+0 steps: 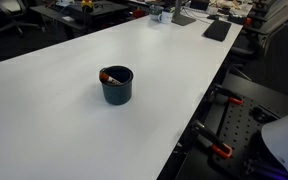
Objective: Remove the red marker from the dark green mug.
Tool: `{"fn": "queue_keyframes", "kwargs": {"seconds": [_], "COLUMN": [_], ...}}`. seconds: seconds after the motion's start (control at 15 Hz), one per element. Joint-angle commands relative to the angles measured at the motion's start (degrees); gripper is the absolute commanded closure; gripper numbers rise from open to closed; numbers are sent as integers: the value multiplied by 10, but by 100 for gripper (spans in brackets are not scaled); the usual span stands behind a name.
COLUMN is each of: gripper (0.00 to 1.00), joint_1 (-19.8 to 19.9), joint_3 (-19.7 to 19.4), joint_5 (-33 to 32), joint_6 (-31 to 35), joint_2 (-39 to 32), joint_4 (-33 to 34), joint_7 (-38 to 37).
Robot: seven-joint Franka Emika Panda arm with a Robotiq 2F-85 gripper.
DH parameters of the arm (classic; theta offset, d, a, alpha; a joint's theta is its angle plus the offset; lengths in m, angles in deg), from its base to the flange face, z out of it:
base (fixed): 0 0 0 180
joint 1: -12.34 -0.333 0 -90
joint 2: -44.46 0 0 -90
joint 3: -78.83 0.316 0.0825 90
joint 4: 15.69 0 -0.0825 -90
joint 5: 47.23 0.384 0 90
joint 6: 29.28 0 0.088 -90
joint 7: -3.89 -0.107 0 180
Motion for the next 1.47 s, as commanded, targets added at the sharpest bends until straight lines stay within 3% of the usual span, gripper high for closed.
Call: {"fn": "queue_keyframes", "kwargs": {"seconds": [0.0, 0.47, 0.73, 0.8, 1.4], "gripper": [0, 0, 0, 0, 0], "joint_1": [-2, -18, -37, -26, -24], "joint_3": [-6, 10, 39, 30, 31], "joint_5": [7, 15, 13, 6, 3], "joint_6": [2, -17, -31, -5, -9], "joint_2": [-24, -125, -186, -154, -177], "joint_4": [19, 120, 174, 136, 155], "joint_7": [18, 70, 113, 89, 98]}}
